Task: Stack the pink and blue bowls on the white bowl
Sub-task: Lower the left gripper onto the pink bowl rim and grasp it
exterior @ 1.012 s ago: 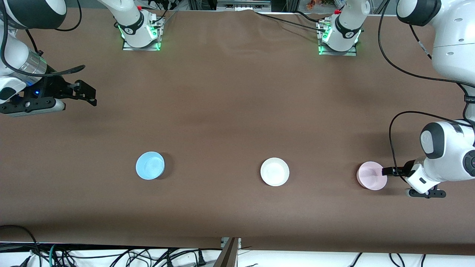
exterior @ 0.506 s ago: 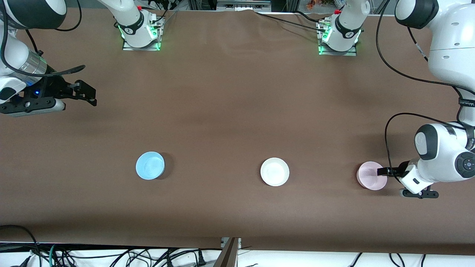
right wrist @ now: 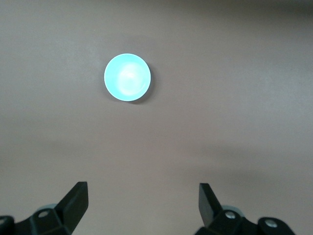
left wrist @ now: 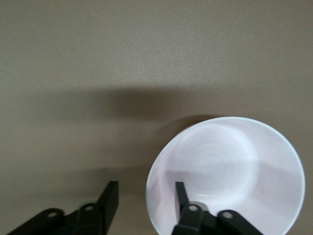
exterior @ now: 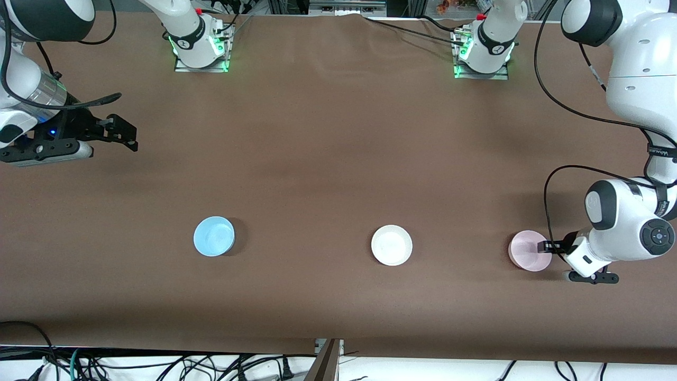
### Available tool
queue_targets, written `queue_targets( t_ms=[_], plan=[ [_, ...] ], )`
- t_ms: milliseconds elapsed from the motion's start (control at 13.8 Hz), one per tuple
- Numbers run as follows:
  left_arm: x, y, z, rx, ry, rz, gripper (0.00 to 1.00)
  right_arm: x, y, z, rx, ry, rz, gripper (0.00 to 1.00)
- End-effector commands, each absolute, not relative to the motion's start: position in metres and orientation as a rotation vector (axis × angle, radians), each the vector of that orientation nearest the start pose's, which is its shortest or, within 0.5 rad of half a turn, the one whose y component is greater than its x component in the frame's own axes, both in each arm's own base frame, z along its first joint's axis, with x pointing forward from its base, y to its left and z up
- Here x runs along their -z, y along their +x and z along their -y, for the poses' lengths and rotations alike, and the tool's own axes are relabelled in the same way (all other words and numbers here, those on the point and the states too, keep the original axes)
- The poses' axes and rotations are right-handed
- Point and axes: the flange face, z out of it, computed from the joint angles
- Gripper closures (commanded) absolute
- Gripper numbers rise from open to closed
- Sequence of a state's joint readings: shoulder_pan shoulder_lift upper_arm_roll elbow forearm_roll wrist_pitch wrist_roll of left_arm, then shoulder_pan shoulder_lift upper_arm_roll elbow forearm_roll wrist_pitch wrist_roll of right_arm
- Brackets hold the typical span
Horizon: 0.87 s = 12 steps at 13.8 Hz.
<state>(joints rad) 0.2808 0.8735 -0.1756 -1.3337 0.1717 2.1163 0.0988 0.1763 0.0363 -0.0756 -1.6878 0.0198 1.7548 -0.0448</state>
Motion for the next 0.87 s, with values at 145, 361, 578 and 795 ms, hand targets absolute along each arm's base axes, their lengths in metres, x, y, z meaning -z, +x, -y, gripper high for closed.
queue_targets(
  t_ms=[145, 361, 578, 795],
  plan=[
    [-0.205, 0.727, -0.111, -0.111, -3.099, -0.079, 1.00, -0.567, 0.575, -0.060, 0.040, -3.123, 0.210, 0.00],
    [-0.208, 0.727, -0.107, -0.114, -3.108, -0.050, 1.00, -0.567, 0.575, -0.060, 0.045, -3.123, 0.210, 0.00],
    [-0.218, 0.725, -0.079, -0.186, -3.097, 0.090, 1.00, -0.567, 0.575, -0.059, 0.041, -3.125, 0.208, 0.00],
    [-0.255, 0.722, -0.016, -0.276, -3.055, 0.173, 1.00, -0.567, 0.575, -0.060, 0.045, -3.124, 0.213, 0.00]
  ],
)
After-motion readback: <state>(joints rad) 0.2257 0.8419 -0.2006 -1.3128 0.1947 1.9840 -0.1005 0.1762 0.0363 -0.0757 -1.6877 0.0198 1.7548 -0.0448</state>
